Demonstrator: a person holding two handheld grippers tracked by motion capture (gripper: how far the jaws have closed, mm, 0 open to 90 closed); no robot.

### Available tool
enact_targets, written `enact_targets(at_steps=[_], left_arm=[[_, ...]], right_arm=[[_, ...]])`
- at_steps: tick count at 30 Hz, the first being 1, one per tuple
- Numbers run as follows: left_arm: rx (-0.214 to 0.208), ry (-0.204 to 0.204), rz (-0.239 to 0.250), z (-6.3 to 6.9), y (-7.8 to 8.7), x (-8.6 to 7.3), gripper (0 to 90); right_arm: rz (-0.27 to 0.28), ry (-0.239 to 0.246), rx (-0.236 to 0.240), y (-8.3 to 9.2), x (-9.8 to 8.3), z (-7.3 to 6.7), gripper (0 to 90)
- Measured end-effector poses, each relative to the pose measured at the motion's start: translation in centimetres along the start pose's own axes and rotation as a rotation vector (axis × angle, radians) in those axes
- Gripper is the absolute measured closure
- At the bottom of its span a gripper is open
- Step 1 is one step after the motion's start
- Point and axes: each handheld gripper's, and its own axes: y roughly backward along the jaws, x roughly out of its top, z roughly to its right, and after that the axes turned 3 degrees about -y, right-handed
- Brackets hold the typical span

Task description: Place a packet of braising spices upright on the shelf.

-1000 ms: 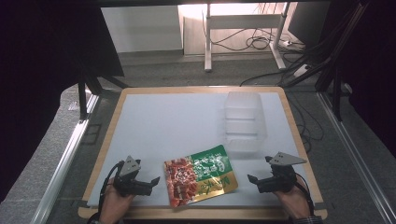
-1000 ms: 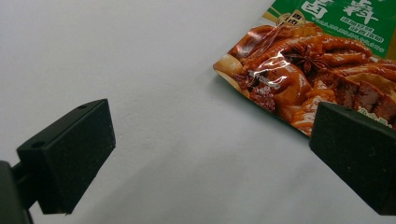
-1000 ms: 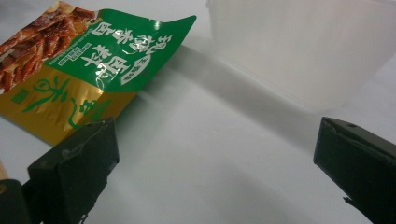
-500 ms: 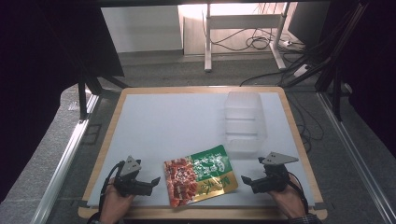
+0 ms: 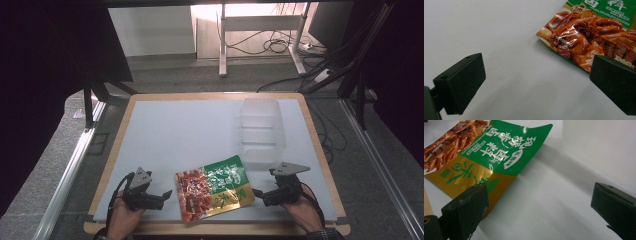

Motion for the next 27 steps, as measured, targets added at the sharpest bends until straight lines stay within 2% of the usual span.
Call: enact_targets(at_steps=[14, 27], left_arm=[[-0.003, -0.006, -0.007, 0.1, -0.1, 0.0, 0.4], [-0.002, -0.008, -0.012, 0.2, -0.2, 0.0, 0.4]], right_arm=[[-0.004, 0.006, 0.015, -1.0, 0.8, -0.8, 4.0], [-0.051, 0.049, 0.056, -3.1, 1.9, -1.2, 19.0]])
